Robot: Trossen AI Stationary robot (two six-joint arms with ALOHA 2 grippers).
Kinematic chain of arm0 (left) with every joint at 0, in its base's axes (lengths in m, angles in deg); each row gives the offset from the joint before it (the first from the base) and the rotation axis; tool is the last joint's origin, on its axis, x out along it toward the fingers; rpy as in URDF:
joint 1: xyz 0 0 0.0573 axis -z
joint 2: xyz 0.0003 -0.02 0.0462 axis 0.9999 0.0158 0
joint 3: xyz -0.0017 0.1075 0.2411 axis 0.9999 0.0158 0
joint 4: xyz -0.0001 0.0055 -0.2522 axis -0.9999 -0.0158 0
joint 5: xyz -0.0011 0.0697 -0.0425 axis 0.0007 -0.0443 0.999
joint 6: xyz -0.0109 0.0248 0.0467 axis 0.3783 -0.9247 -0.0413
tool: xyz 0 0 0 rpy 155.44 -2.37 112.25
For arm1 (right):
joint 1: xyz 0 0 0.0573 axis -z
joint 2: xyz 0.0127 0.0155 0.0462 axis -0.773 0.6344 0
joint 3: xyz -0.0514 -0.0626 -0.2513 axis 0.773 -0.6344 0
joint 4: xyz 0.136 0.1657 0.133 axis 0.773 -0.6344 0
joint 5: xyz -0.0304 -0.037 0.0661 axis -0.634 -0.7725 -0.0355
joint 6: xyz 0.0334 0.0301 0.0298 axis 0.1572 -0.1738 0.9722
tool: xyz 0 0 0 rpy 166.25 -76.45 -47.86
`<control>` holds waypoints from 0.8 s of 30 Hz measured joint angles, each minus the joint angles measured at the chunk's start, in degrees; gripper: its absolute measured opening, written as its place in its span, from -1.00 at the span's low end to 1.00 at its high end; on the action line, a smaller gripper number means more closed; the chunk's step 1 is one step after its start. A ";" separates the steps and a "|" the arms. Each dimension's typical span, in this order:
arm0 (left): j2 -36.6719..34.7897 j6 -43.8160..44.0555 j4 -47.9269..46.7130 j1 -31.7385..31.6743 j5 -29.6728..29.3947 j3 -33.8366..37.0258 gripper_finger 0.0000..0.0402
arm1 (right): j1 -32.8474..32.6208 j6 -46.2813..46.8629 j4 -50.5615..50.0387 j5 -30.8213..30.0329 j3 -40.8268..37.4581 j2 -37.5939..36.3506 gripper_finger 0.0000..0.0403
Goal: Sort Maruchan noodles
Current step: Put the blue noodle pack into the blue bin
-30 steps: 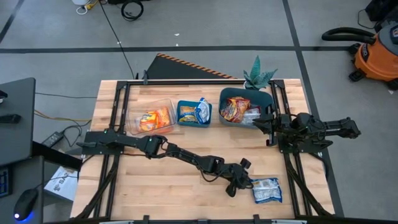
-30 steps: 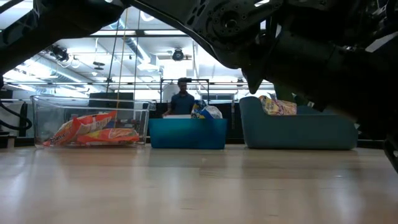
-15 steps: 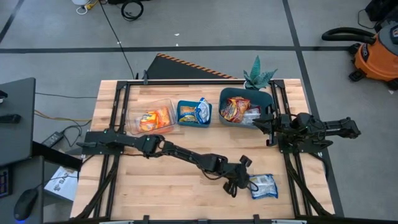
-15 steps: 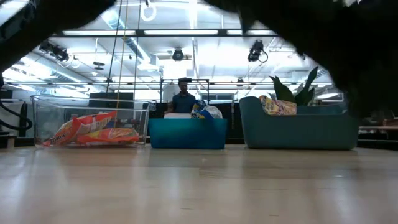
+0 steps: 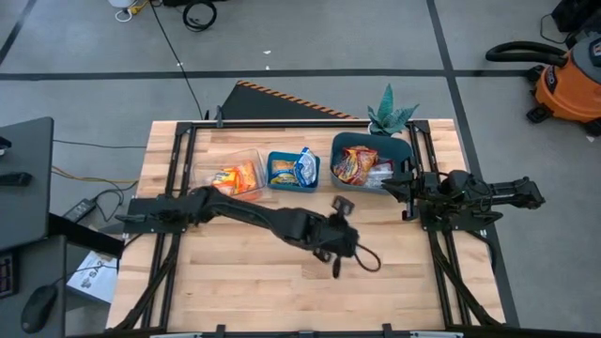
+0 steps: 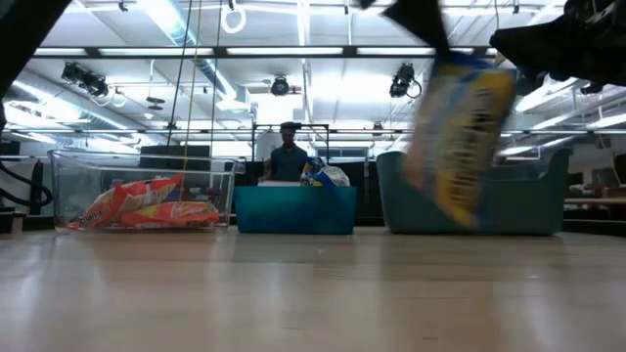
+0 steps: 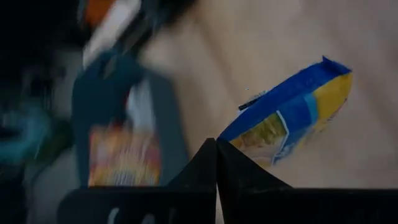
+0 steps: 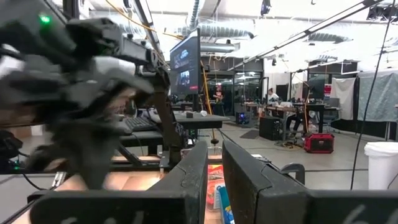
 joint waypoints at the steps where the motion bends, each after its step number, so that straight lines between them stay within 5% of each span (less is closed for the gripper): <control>1: -0.67 1.26 -3.09 -0.26 -1.80 0.03 -0.99 | 0.01 0.02 0.05 0.01 0.00 0.00 -0.73; 15: -11.35 23.08 -38.03 -6.19 -12.21 0.06 -1.00 | 0.02 0.02 0.01 -0.01 0.00 0.00 -0.73; 24: -15.09 27.64 -37.39 -15.89 -5.04 2.59 -0.99 | 0.00 0.00 -0.08 0.00 0.00 0.00 -0.73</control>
